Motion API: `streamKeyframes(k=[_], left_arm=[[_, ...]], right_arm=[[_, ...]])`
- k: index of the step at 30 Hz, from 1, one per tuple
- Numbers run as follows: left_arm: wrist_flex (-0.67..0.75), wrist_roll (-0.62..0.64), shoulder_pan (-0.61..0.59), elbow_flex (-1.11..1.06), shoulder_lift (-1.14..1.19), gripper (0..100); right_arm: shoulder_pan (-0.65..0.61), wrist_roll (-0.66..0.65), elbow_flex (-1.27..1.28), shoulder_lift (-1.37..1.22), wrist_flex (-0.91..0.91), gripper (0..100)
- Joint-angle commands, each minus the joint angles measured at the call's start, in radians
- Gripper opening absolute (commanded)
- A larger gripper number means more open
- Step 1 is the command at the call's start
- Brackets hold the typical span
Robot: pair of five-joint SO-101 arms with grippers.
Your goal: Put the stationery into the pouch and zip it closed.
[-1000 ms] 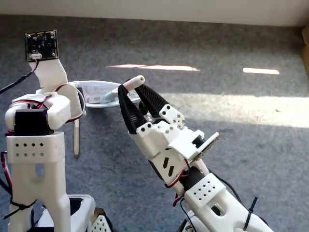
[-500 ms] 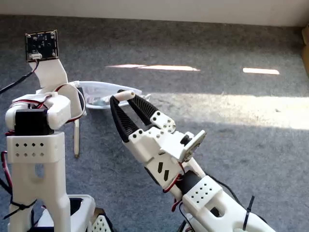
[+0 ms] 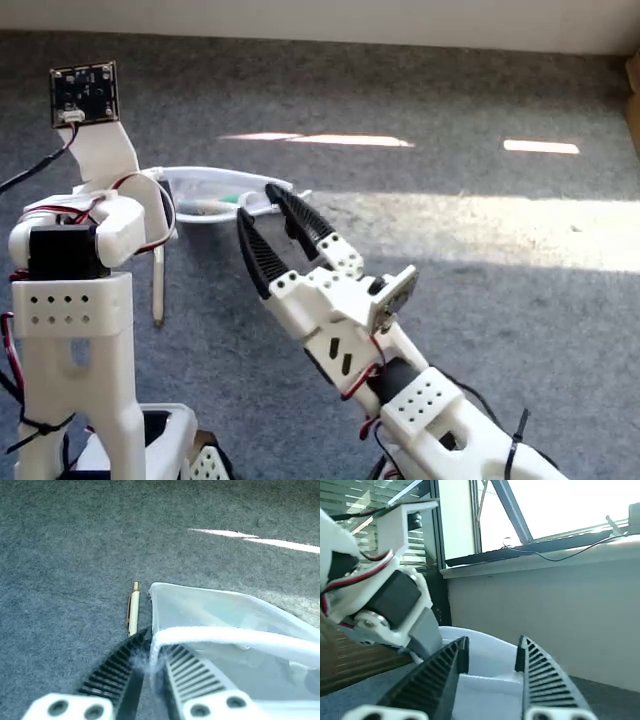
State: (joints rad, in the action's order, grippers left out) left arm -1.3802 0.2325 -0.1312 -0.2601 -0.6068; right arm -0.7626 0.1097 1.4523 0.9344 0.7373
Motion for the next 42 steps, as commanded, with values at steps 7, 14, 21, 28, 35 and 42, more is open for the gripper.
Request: streamKeyframes(k=[7, 14, 21, 28, 35, 42], left_arm=[[0.064, 0.008, -0.012, -0.051, 0.007, 1], [0.081, 0.009, -0.077, -0.028, 0.005, 1], [0.114, 0.054, -0.170, 0.042, 0.002, 1], [0.117, 0.112, -0.243, 0.067, -0.220, 1], [0.118, 0.112, -0.315, 0.044, -0.429, 1], [0.235, 0.115, -0.415, -0.073, -0.444, 1]], right_arm=[[0.318, 0.345, 0.018, 0.311, -0.173, 14.6], [0.420, 0.427, 0.016, 0.349, -0.344, 14.6], [0.426, 0.364, 0.024, 0.349, -0.349, 14.6], [0.426, 0.244, 0.073, 0.348, -0.351, 14.6], [0.426, 0.242, 0.076, 0.348, -0.351, 14.6], [0.427, 0.242, 0.079, 0.348, -0.351, 14.6]])
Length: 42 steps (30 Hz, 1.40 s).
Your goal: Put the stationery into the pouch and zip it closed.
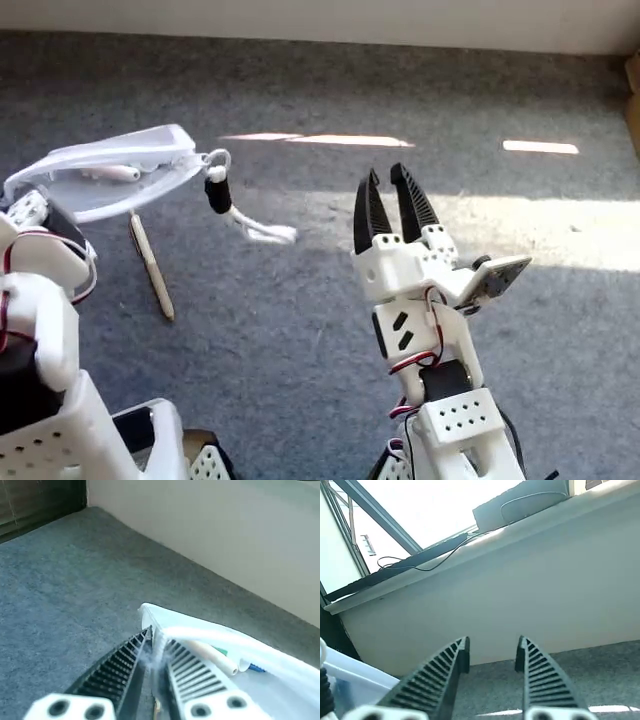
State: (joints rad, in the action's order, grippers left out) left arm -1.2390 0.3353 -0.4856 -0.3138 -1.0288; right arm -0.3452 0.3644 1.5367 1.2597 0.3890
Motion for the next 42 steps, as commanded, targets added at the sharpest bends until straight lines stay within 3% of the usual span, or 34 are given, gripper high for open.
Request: streamKeyframes(k=[1, 7, 16, 25, 30, 35, 42], left_arm=[[0.104, 0.012, -0.073, -0.024, -0.022, 1], [0.112, -0.035, -0.136, 0.044, -0.021, 1], [0.103, -0.114, -0.168, 0.077, -0.013, 1], [0.098, -0.152, -0.357, 0.085, 0.054, 1], [0.104, -0.176, -0.478, 0.081, 0.077, 1], [0.118, -0.180, -0.596, 0.081, 0.077, 1], [0.170, -0.219, -0.647, -0.022, 0.077, 1]], right_arm=[[0.010, -0.012, -0.005, 0.022, -0.002, 14.6], [0.010, -0.012, -0.012, -0.036, -0.004, 14.6], [0.002, -0.011, -0.177, -0.450, 0.005, 14.6], [-0.062, -0.012, -0.308, -0.710, 0.004, 14.6], [-0.185, -0.101, -0.395, -0.722, -0.237, 14.6], [-0.338, -0.104, -0.590, -0.725, -0.487, 14.6], [-0.518, -0.104, -0.779, -0.805, -0.539, 14.6]])
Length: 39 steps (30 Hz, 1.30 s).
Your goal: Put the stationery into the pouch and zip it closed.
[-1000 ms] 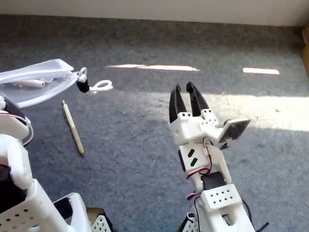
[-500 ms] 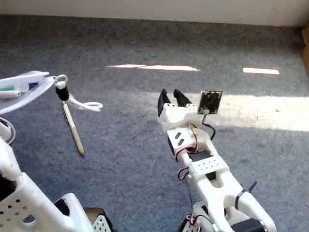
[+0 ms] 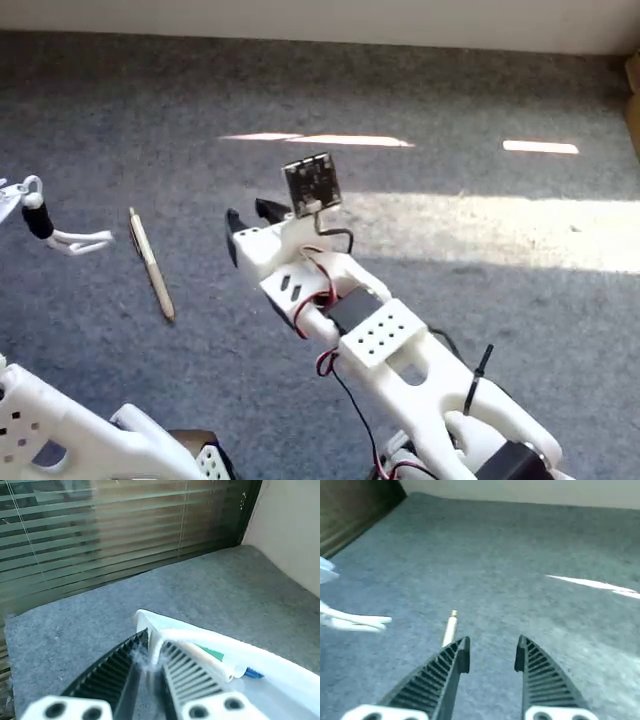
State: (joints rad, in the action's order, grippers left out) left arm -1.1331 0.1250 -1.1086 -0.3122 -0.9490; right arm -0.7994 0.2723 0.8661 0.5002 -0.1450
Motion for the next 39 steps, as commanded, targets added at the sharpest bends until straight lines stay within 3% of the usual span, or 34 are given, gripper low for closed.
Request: streamKeyframes(k=[1, 17, 28, 37, 39], left_arm=[[0.078, -0.009, -0.027, -0.044, -0.002, 1], [0.083, -0.009, -0.022, -0.102, -0.002, 1], [0.084, -0.043, -0.022, -0.137, -0.008, 1], [0.057, -0.043, -0.022, -0.134, -0.010, 1], [0.057, -0.043, -0.022, -0.136, -0.010, 1]], right_arm=[[-0.082, -0.012, -0.143, -0.085, 0.002, 14.6], [-0.131, -0.018, -0.828, -0.829, -0.013, 14.6], [-0.176, -0.020, -1.449, -1.187, -0.535, 14.6], [-0.193, -0.025, -1.834, -1.465, -0.711, 14.6], [-0.196, -0.077, -1.900, -1.521, -0.734, 14.6]])
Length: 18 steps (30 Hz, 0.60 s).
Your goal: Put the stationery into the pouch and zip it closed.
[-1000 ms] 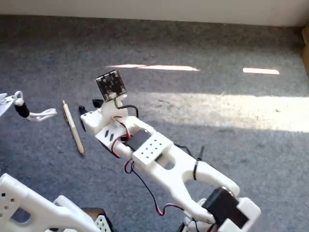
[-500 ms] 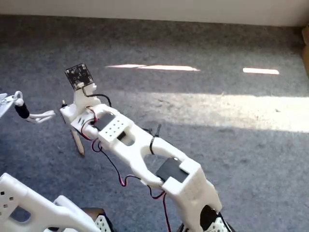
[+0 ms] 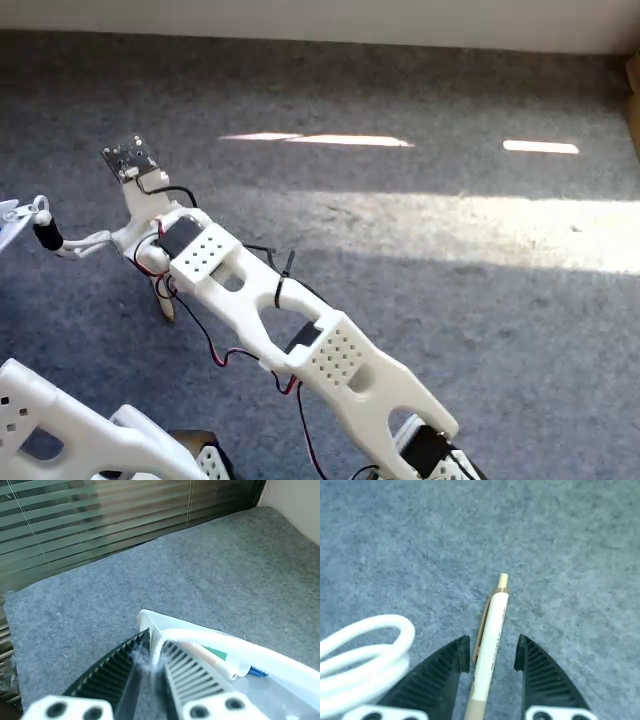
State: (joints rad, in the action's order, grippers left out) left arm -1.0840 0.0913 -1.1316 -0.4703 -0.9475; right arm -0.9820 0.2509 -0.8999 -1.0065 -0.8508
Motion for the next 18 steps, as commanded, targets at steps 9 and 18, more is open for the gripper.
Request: streamKeyframes(k=[9, 18], left_arm=[[0.008, -0.009, 0.002, 0.022, -0.012, 1], [0.008, -0.011, 0.002, 0.022, -0.012, 1]], right_arm=[[-0.015, -0.089, -0.305, -0.189, -0.038, 14.5], [-0.015, -0.166, -0.315, -0.213, -0.031, 0.9]])
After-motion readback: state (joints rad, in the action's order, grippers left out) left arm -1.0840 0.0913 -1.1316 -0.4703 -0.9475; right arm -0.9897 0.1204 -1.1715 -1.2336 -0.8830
